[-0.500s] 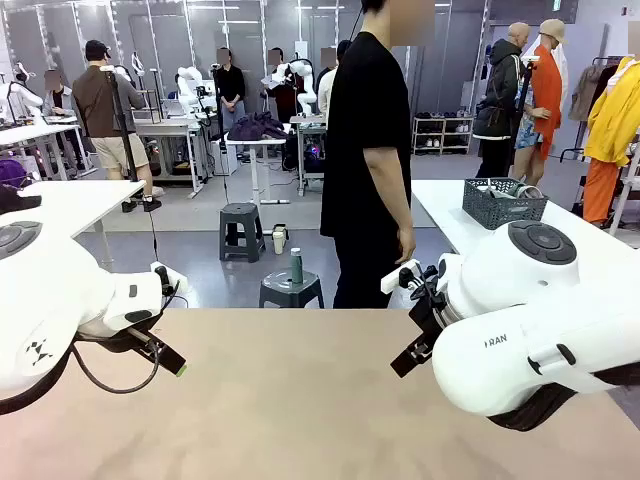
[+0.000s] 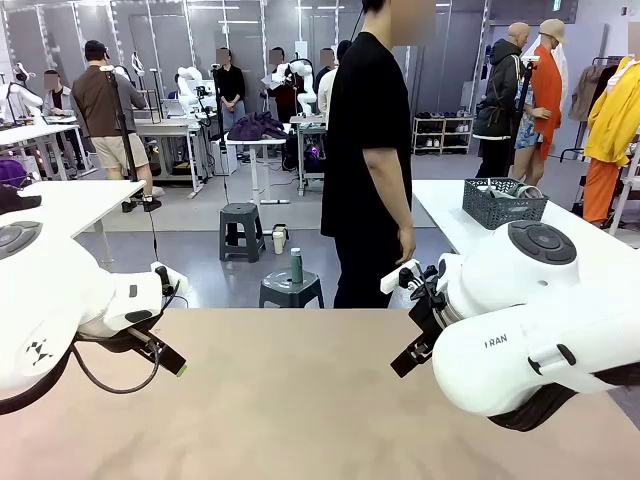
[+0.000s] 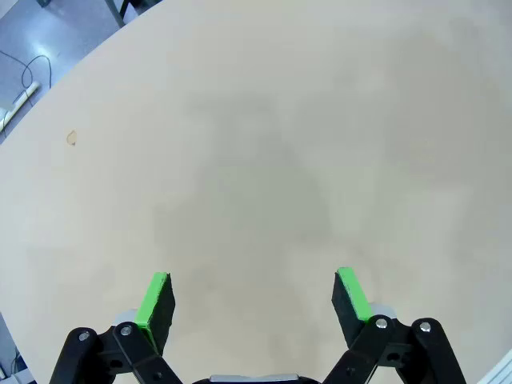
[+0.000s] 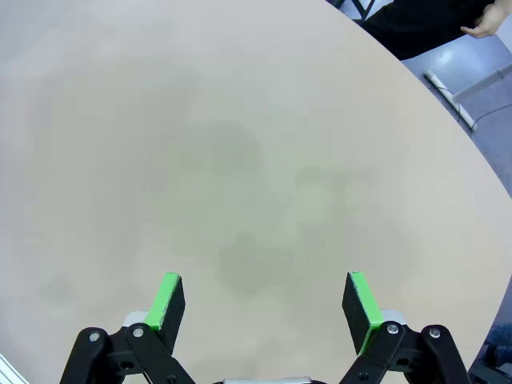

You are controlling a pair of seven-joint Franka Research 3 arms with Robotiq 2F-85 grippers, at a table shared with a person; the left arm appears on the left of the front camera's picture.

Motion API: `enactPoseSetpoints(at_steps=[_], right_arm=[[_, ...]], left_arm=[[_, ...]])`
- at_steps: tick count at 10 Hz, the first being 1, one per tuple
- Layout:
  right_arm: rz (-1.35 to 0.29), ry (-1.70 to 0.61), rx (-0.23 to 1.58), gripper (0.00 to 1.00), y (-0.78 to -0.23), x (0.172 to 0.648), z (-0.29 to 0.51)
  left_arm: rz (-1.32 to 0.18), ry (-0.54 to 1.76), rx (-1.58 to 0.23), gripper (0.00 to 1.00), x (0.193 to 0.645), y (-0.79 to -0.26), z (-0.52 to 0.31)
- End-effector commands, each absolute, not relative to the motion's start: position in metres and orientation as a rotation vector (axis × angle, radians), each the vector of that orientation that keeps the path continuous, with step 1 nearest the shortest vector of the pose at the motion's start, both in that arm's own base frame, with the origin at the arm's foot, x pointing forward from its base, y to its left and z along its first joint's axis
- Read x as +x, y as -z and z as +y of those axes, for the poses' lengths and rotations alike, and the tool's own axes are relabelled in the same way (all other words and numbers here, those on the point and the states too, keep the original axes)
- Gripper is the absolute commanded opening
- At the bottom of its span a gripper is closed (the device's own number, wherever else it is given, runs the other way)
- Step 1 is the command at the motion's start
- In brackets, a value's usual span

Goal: Fold the towels and place them in the basket.
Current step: When a person lays out a Towel with hook on the table, fold it in half twice.

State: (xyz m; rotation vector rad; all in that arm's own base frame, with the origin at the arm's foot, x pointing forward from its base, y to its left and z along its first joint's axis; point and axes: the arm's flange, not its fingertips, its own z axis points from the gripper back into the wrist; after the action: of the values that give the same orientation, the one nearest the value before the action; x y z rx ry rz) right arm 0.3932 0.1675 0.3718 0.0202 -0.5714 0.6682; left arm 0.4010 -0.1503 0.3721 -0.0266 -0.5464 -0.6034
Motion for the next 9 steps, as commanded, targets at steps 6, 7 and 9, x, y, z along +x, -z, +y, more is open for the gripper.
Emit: enactPoseSetpoints(at_steps=[6,7,9], right_arm=[[-0.559,-0.633,0.030,1.00,-0.386,0.400,0.167],[-0.534,-0.598,0.057,1.00,-0.402,0.405,0.165],[-0.487,-0.544,0.174,1.00,-0.427,0.413,0.153]], left_arm=[[-0.538,0.599,-0.047,1.00,0.412,-0.386,-0.147],[-0.493,0.597,-0.090,1.00,0.418,-0.401,-0.142],[-0.471,0.560,-0.220,1.00,0.424,-0.434,-0.124]])
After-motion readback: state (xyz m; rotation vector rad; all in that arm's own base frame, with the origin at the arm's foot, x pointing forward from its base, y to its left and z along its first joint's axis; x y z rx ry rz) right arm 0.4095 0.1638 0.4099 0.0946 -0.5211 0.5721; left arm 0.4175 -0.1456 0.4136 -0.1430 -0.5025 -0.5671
